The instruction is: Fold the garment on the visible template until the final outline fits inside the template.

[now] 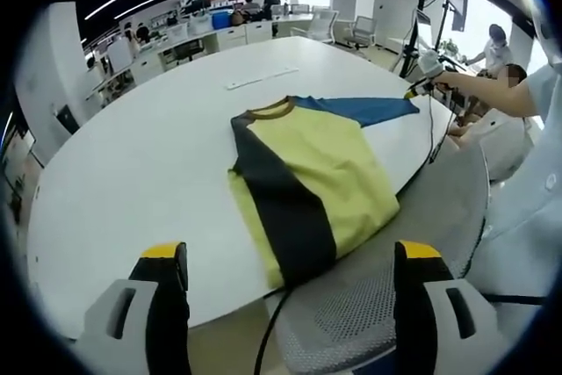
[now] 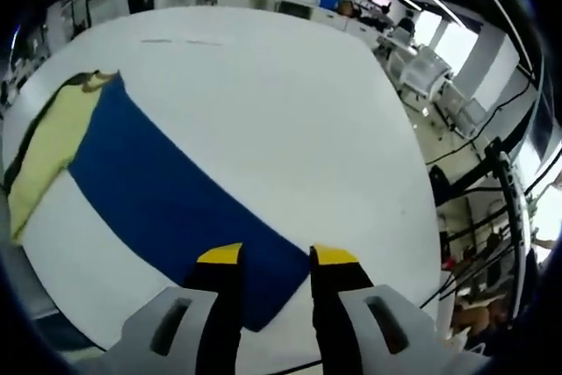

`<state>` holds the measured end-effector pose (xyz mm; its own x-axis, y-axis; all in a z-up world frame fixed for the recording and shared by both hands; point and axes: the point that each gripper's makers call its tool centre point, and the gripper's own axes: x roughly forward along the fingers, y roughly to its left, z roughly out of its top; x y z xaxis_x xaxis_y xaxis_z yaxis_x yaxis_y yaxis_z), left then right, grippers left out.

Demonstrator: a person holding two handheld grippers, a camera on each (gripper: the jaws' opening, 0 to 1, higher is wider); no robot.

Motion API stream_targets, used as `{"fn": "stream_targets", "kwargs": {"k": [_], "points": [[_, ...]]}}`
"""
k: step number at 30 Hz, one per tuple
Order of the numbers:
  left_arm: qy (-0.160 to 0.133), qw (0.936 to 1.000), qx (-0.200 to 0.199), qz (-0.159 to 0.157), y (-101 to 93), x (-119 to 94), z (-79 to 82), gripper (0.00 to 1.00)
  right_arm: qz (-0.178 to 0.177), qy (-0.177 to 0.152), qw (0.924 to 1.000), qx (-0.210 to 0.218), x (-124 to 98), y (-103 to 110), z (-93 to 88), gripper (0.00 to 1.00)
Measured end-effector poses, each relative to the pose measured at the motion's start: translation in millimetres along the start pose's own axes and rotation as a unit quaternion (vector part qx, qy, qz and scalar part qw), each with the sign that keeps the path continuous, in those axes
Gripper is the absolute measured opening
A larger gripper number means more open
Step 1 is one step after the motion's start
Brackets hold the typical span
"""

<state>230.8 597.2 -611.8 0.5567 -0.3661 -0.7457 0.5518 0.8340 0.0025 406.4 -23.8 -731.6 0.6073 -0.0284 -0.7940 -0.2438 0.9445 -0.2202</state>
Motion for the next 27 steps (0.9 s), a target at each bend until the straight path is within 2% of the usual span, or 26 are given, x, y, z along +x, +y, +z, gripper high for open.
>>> {"fn": "stream_targets", "kwargs": {"k": [5,14,27], "points": [[-0.006,1.0,0.001,-0.002,1.1,-1.5,0.5,0.95,0.011,-0.007,0.9998,-0.012,-5.1,7.7,1.2,0.34],[-0.012,0.9999,0.005,-0.007,2.0,-3.9,0.0,0.95,0.025,-0.02,0.9992,-0.026,-22.8,33.9,9.2,0.42],[-0.022,0.9997,0.006,-0.008,14.2,-5.2,-1.8,0.95,0.051,-0.045,0.9964,-0.051,-39.0,69.1,22.8,0.61]]}}
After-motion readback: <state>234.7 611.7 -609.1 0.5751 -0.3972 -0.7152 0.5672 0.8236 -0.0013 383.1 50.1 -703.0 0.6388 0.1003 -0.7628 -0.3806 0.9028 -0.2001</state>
